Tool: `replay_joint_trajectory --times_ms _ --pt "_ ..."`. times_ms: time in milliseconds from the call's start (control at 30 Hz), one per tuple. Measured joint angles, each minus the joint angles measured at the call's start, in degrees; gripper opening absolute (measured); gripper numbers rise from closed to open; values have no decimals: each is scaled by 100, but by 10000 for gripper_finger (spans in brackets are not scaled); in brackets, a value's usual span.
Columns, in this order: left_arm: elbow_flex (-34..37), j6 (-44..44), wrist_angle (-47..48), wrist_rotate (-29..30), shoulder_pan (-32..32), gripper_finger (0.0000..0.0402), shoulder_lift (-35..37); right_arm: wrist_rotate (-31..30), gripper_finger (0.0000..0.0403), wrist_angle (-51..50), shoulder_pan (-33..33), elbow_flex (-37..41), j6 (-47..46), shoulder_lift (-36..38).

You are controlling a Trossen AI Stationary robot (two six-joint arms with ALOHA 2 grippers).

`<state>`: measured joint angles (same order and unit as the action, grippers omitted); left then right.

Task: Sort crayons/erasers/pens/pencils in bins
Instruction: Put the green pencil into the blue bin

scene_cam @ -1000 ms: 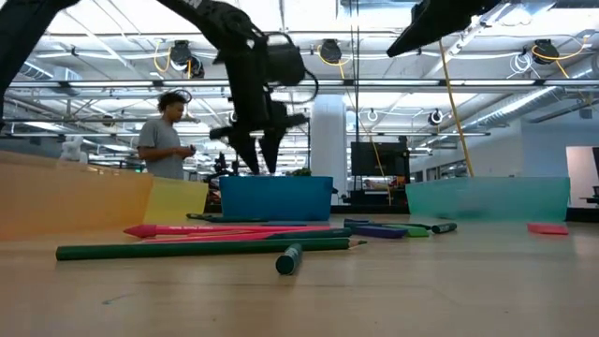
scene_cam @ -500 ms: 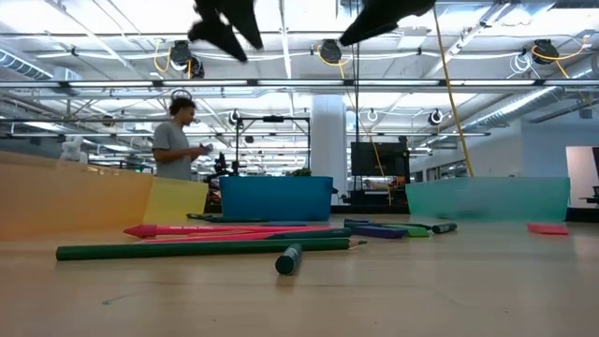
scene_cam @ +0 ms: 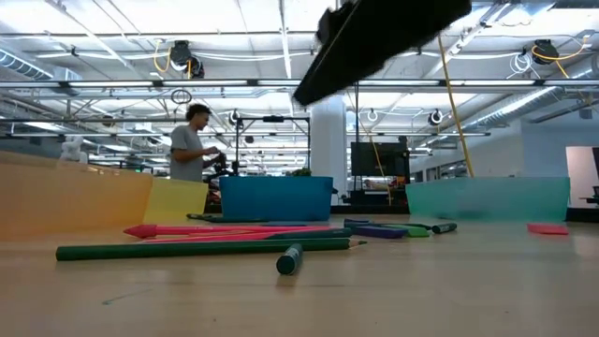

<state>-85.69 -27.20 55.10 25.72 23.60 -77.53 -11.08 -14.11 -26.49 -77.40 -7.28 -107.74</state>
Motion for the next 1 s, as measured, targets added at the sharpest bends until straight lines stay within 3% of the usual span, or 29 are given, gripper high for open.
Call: replay_joint_trajectory --times_ms 100,200,333,467,700,800,1000 --pt "0 11 -113 274 262 191 -1 90 202 256 -6 -7 -121 -358" --pt "2 103 -178 1022 645 192 42 88 194 844 19 331 -477 -473" --pt "246 -113 -188 1599 1182 192 237 83 175 2614 3 1217 -515 -452" --pt "915 -997 -172 2050 1570 190 522 74 161 4098 26 2092 -529 -393" --pt "1921 -1959 -358 2189 1758 191 828 -205 148 5027 113 2789 -135 -429" --pt "2153 -1941 -672 2025 1707 191 827 -218 140 5619 260 2994 25 -427" --pt "2436 -1386 -1320 1930 1489 191 821 341 120 6336 366 3164 452 -708"
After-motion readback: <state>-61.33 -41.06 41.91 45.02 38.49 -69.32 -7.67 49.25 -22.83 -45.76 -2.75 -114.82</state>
